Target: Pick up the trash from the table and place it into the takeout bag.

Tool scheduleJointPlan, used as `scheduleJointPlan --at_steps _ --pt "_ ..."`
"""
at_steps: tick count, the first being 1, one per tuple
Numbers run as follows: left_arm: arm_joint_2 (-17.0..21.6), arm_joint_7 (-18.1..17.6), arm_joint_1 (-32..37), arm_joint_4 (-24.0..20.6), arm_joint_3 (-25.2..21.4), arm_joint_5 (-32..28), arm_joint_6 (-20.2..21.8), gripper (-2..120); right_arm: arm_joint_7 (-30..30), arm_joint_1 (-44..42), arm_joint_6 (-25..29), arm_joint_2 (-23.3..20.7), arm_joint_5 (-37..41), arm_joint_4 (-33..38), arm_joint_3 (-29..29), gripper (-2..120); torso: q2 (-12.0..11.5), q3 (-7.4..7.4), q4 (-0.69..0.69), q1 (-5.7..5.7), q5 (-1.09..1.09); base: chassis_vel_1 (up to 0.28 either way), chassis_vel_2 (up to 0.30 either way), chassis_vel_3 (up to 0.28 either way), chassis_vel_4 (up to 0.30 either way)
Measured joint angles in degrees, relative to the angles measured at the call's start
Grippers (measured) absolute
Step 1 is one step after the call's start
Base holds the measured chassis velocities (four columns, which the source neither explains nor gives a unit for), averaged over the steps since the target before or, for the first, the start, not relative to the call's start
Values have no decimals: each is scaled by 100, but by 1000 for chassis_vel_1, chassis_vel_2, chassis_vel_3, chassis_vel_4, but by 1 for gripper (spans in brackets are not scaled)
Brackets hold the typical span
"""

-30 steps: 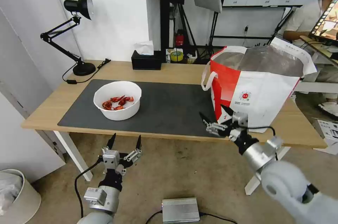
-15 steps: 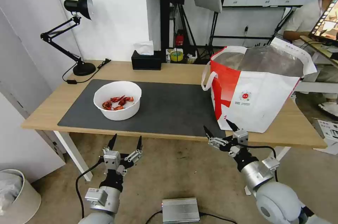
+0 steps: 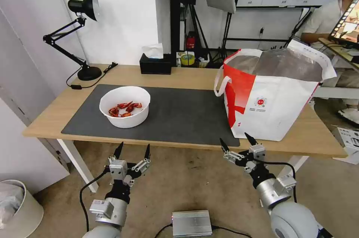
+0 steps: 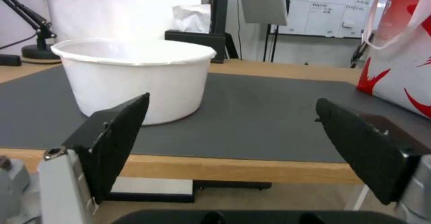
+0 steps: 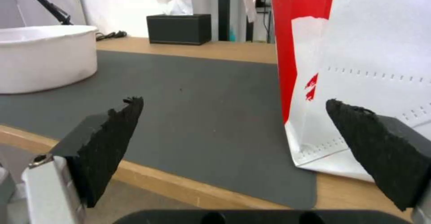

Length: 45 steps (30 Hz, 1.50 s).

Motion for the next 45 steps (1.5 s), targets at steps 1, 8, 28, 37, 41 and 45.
scheduleJointPlan --at_steps 1,8,28,37,41,45 --pt "0 0 -1 0 0 0 0 100 0 -4 6 4 -4 -3 0 100 0 0 0 0 0 0 0 0 0" --pt "1 0 1 1 0 0 0 100 -16 -73 63 22 -38 -34 -12 100 0 0 0 0 0 0 0 0 0" --pt "36 -8 -43 -39 -88 -117 20 100 -32 -75 63 24 -38 -38 -17 100 0 0 0 0 0 0 0 0 0" --pt "391 -620 -435 -559 -542 -1053 612 100 -36 -73 63 23 -36 -39 -17 100 0 0 0 1 0 0 0 0 0" --pt "707 -882 -721 -707 -846 -1645 945 100 -37 -72 63 22 -34 -38 -17 100 0 0 0 1 -2 0 0 0 0" --pt "1152 -1226 -1022 -811 -1062 -2486 1301 100 -37 -70 63 22 -33 -38 -17 100 0 0 1 1 -1 0 0 0 0"
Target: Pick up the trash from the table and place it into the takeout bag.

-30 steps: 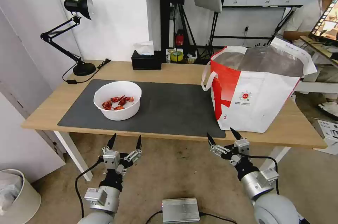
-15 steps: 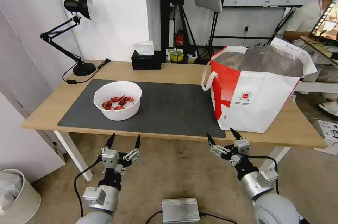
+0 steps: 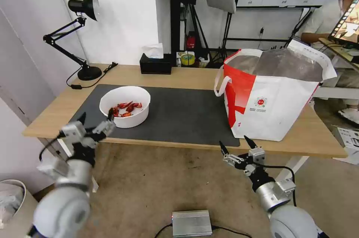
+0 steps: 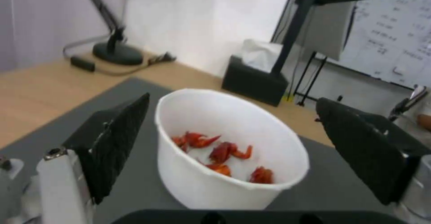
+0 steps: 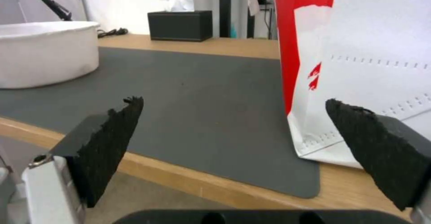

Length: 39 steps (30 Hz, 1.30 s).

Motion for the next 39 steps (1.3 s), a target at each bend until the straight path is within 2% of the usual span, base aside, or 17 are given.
scheduleJointPlan --at_steps 1,3,4,5,6,7,9,10,12,15,16,17,18,19,21,29,39 --pt "264 -229 -149 -5 -73 -531 215 100 0 0 0 0 0 0 0 100 0 0 -1 0 0 0 0 0 0" --pt "363 -311 -204 0 -99 -737 285 100 0 0 0 0 1 0 0 100 0 0 -1 0 0 0 0 0 0" --pt "827 -653 -404 86 -234 -1626 507 100 0 1 -1 0 2 1 0 100 -1 0 0 0 -1 0 0 0 0" --pt "1080 -788 -558 188 -266 -2147 581 100 0 1 -1 0 3 1 0 100 -1 0 1 0 0 0 0 0 0" --pt "1080 -788 -558 188 -266 -2147 581 100 0 1 -1 0 3 1 0 100 -1 0 1 0 0 0 0 0 0" --pt "1366 -1028 -885 438 -200 -2846 633 100 0 1 -2 0 3 1 0 100 -1 0 0 0 0 0 0 0 0" --pt "1653 -1285 -1368 850 -19 -3469 695 100 0 1 -3 0 4 1 1 100 -1 1 -1 1 -2 0 0 0 0" --pt "1653 -1285 -1368 850 -19 -3469 695 100 0 1 -3 0 4 1 1 100 -1 1 -1 1 -2 0 0 0 0" --pt "2092 -1504 -2176 1354 349 -4186 855 100 0 1 -4 0 4 1 1 100 -1 0 -1 0 0 0 0 0 0" --pt "2291 -1554 -2562 1629 611 -4422 908 100 0 1 -5 0 4 1 1 100 -1 1 -1 0 1 0 0 0 0" --pt "2445 -1566 -2962 1902 938 -4630 969 100 0 1 -6 0 4 1 1 100 -1 1 0 0 0 0 0 0 0" --pt "2588 -1573 -3462 2306 1359 -4793 1210 100 0 1 -7 0 4 1 1 100 -1 1 -2 0 1 0 0 0 0" --pt "2588 -1573 -3462 2306 1359 -4793 1210 100 0 1 -7 0 4 1 1 100 -1 1 -2 0 1 0 0 0 0" --pt "2643 -1640 -3717 2591 1593 -4812 1510 100 0 1 -8 0 4 1 1 100 -1 0 0 0 1 0 0 0 0" --pt "2648 -1786 -3893 2769 1768 -4790 1694 100 0 1 -8 0 4 1 1 100 -1 0 0 0 0 0 0 0 0" --pt "2618 -1956 -4216 3066 2129 -4736 1936 100 0 2 -8 0 4 1 1 100 -1 0 -1 0 1 0 0 0 0" --pt "2589 -2027 -4377 3270 2258 -4761 2261 100 0 1 -8 -1 4 1 1 100 0 0 -1 0 1 0 0 0 0"
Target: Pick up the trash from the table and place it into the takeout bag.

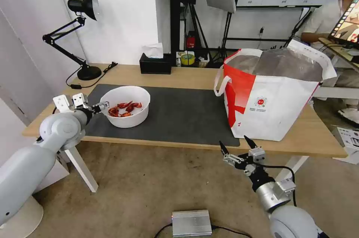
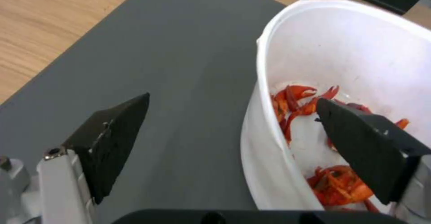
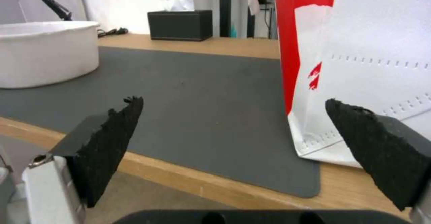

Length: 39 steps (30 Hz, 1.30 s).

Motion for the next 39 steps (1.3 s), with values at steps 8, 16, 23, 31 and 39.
scheduleJointPlan --at_steps 8,16,23,31,39 --pt "-22 15 -206 129 167 -219 193 92 0 0 0 0 0 0 0 100 0 0 0 0 0 0 0 0 0" --pt "-40 -55 -422 240 378 -428 282 65 0 0 0 0 0 0 0 100 0 0 0 0 0 0 0 0 0" --pt "-18 -70 -468 222 428 -466 293 35 1 0 0 0 0 0 0 100 0 0 0 0 0 0 0 0 0" --pt "48 -71 -547 219 515 -512 292 8 0 0 0 0 0 0 0 100 0 0 0 0 0 0 0 0 0" --pt "49 -68 -605 256 581 -580 288 0 0 1 0 0 0 0 0 100 0 0 0 0 0 0 0 0 0"
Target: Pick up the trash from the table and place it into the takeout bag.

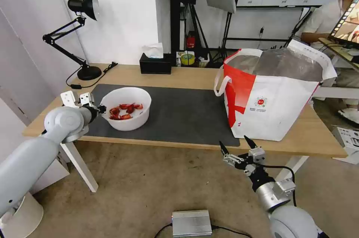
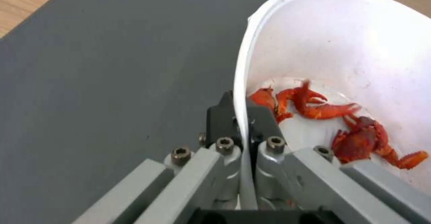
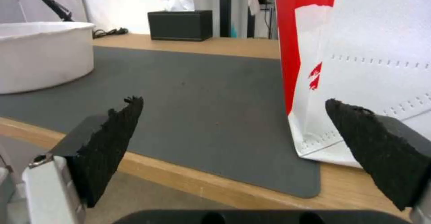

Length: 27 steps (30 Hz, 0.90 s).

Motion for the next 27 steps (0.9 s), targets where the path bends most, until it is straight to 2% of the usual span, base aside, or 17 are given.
scheduleJointPlan --at_steps 9,16,21,27 --pt "-66 -1 17 -121 -149 -121 -90 0 0 0 0 0 0 0 0 100 0 0 0 0 -1 0 0 0 0" --pt "-67 -7 -55 -470 -340 -428 -278 0 0 0 0 0 0 0 0 100 0 0 0 0 0 0 0 0 0" --pt "-55 -14 -326 -899 -336 -771 -424 0 0 0 0 0 0 0 0 100 0 0 0 0 0 0 0 0 0" --pt "-49 -100 -1040 -1200 -8 -1082 -450 0 0 0 0 0 0 0 0 100 0 0 -1 0 1 0 0 0 0"
